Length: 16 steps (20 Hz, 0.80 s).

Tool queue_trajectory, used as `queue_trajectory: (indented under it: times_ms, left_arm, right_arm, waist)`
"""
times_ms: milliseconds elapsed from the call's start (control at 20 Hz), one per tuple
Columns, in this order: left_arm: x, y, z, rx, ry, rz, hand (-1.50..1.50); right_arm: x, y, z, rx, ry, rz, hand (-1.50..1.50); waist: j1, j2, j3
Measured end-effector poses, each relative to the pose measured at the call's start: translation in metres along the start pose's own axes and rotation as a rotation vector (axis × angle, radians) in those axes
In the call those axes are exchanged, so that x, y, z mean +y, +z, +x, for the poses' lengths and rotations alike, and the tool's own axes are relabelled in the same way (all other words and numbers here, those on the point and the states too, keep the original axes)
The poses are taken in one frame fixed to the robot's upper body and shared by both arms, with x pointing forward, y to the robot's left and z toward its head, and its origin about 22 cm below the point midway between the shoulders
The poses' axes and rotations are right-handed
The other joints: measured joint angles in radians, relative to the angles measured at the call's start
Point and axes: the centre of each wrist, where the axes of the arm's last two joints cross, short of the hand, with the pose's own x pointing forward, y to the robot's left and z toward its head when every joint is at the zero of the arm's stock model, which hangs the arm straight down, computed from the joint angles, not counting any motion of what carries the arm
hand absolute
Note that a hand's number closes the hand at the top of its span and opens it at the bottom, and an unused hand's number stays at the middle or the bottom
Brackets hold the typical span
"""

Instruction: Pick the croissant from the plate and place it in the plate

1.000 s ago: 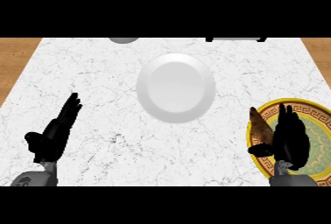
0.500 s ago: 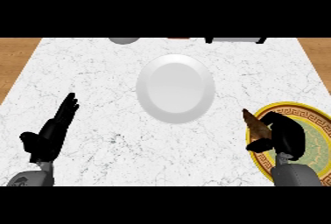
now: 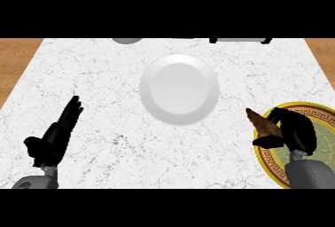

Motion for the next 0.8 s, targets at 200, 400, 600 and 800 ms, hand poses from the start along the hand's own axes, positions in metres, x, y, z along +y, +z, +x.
queue_trajectory:
  times_ms: [200,400,600,800]
  left_arm:
    - [-0.001,-0.004,0.002,-0.005,0.005,-0.007,0.0]
    - [-0.003,-0.007,0.004,-0.003,0.003,-0.006,0.0]
    - [-0.001,-0.006,0.005,0.004,-0.001,0.001,0.0]
    - [0.0,-0.001,0.008,0.007,-0.001,0.004,0.0]
  right_arm:
    - [-0.021,-0.024,-0.03,-0.193,-0.021,0.099,1.5]
    - [-0.048,-0.051,-0.047,-0.349,-0.088,0.112,1.5]
    - [-0.078,-0.065,-0.056,-0.454,-0.122,0.094,1.5]
    - [-0.101,-0.071,-0.051,-0.524,-0.162,0.029,1.5]
  waist:
    - [0.011,0.011,0.007]
    - [0.011,0.011,0.009]
    - [0.0,0.008,0.008]
    - [-0.005,0.005,0.008]
